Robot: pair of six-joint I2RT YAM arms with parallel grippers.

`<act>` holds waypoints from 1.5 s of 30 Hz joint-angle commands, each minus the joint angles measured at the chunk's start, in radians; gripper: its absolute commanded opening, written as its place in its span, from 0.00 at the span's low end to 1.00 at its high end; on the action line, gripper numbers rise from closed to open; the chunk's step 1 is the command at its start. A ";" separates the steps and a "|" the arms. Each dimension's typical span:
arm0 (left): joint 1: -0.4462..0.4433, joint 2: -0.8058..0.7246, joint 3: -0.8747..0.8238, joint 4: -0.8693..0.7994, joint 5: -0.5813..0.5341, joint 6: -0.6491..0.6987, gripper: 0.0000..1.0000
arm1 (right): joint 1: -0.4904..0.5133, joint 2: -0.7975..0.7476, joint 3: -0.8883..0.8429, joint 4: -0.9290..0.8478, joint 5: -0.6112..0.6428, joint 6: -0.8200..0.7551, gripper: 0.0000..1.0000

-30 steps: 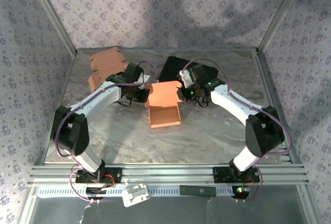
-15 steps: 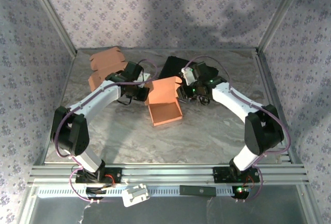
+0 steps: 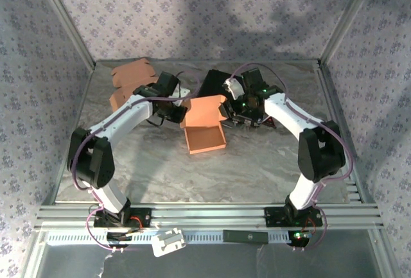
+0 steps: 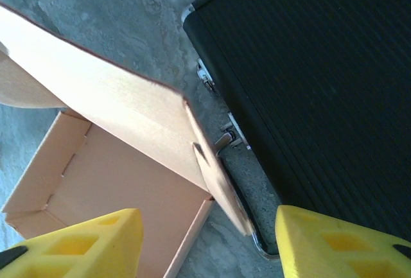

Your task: Fold the paper box

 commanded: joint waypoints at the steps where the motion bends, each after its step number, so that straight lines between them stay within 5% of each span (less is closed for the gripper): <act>1: 0.006 0.031 0.044 -0.043 -0.010 0.052 0.00 | -0.005 0.023 0.051 -0.037 -0.025 -0.040 0.55; 11: 0.014 0.049 0.051 -0.028 -0.023 0.036 0.00 | 0.000 0.035 0.048 -0.043 -0.030 -0.041 0.40; 24: 0.014 0.033 0.051 -0.025 -0.024 0.000 0.00 | 0.034 -0.039 -0.067 0.001 0.046 0.003 0.43; 32: 0.015 0.023 0.049 -0.018 -0.033 -0.033 0.00 | 0.060 -0.032 -0.065 0.022 0.083 0.034 0.19; 37: 0.010 -0.001 0.029 0.033 -0.048 -0.158 0.00 | 0.088 -0.053 -0.068 0.039 0.162 0.119 0.01; 45: -0.006 -0.058 -0.015 0.170 -0.134 -0.390 0.00 | 0.238 -0.059 -0.064 0.130 0.448 0.385 0.00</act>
